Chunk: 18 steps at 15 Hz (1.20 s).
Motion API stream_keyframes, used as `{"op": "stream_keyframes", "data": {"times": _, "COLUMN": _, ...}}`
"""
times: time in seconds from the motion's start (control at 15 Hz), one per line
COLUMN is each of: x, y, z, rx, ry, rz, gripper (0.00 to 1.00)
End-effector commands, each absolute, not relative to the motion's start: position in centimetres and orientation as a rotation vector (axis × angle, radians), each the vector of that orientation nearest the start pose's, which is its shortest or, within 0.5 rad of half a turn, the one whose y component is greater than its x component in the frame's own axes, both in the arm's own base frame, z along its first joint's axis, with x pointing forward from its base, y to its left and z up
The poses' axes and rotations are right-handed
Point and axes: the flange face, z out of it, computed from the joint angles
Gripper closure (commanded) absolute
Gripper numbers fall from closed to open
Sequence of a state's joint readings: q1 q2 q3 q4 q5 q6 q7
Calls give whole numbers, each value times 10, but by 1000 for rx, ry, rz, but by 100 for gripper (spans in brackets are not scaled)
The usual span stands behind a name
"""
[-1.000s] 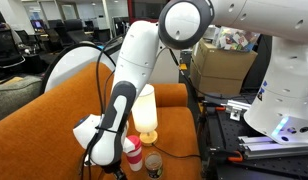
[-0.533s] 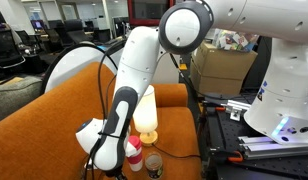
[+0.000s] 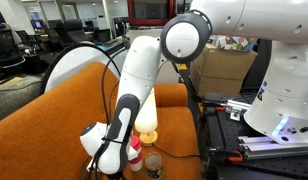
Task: Move the grey mug towards the end of the couch
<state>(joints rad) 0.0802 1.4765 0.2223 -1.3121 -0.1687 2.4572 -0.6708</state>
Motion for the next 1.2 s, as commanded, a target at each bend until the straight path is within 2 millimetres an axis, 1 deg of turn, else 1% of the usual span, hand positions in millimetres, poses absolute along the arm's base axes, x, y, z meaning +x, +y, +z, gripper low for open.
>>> {"op": "stream_keyframes", "data": {"times": 0.0, "x": 574, "y": 169, "z": -164, "rx": -2568, "ry": -1349, "rz": 328, "gripper": 47}}
{"op": "stream_keyframes", "data": {"times": 0.2, "x": 574, "y": 168, "z": -164, "rx": -2570, "ry": -1349, "rz": 324, "gripper": 67}}
{"op": "stream_keyframes", "data": {"times": 0.27, "x": 574, "y": 168, "z": -164, "rx": -2570, "ry": -1348, "rz": 327, "gripper": 75}}
{"op": "stream_keyframes", "data": {"times": 0.33, "x": 574, "y": 168, "z": -164, "rx": -2569, "ry": -1348, "rz": 329, "gripper": 80}}
{"op": "stream_keyframes", "data": {"times": 0.47, "x": 574, "y": 167, "z": -164, "rx": -2569, "ry": -1349, "rz": 331, "gripper": 95}}
{"op": "stream_keyframes", "data": {"times": 0.53, "x": 574, "y": 168, "z": -164, "rx": -2569, "ry": -1350, "rz": 332, "gripper": 100}}
{"op": "stream_keyframes", "data": {"times": 0.67, "x": 573, "y": 167, "z": -165, "rx": -2571, "ry": -1348, "rz": 347, "gripper": 100}}
{"op": "stream_keyframes", "data": {"times": 0.73, "x": 571, "y": 168, "z": -165, "rx": -2570, "ry": -1350, "rz": 356, "gripper": 97}}
{"op": "stream_keyframes", "data": {"times": 0.8, "x": 568, "y": 169, "z": -165, "rx": -2570, "ry": -1358, "rz": 359, "gripper": 97}}
{"op": "stream_keyframes", "data": {"times": 1.13, "x": 559, "y": 179, "z": -159, "rx": -2543, "ry": -1420, "rz": 343, "gripper": 97}}
